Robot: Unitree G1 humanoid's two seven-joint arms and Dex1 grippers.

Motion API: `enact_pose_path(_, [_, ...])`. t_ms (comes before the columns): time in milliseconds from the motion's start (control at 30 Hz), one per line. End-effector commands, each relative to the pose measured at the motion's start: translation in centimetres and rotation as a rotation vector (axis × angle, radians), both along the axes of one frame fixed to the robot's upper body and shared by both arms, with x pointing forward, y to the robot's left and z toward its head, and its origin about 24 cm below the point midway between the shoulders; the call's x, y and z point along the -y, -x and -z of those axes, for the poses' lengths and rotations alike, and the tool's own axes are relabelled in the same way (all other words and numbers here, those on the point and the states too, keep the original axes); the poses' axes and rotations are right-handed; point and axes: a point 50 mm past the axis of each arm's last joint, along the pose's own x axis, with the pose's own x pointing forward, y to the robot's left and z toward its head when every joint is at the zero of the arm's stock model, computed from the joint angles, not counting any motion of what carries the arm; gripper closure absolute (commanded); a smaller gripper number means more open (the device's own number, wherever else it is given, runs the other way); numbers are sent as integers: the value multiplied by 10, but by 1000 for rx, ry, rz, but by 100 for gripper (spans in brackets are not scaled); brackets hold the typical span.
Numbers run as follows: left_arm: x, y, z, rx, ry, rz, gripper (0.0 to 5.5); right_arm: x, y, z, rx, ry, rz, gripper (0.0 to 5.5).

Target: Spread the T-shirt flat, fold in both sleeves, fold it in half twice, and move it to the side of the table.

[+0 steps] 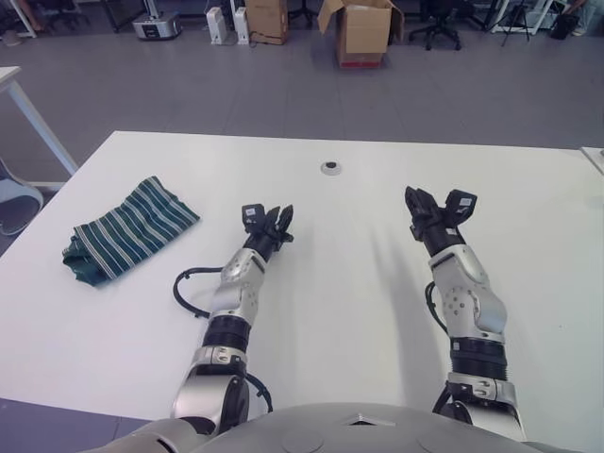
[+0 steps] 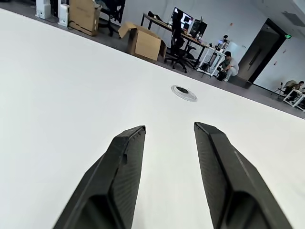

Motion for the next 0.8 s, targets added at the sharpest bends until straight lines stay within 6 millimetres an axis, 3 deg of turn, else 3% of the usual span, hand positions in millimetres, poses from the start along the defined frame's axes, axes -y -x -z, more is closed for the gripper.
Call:
enact_pose_path(33, [8,-1,-3,17,-24,4,363,1,2,21,-122,85,59,412])
enact_pose_path(167, [21,5,-6,35,34,51,363,8,14,40,-241,52,149,412])
enact_pose_path(300, [16,1,-5,32,53,0,363,-2,20,49,-283,60,117,412])
enact_pose_path(600, [12,3,10,-4,-9,-60,363,-8,19,53,-280,112,59,412])
enact_pose_path(800, [-4,5,19,-73,-81,-176,363,-6,15,52,-279,95,60,412])
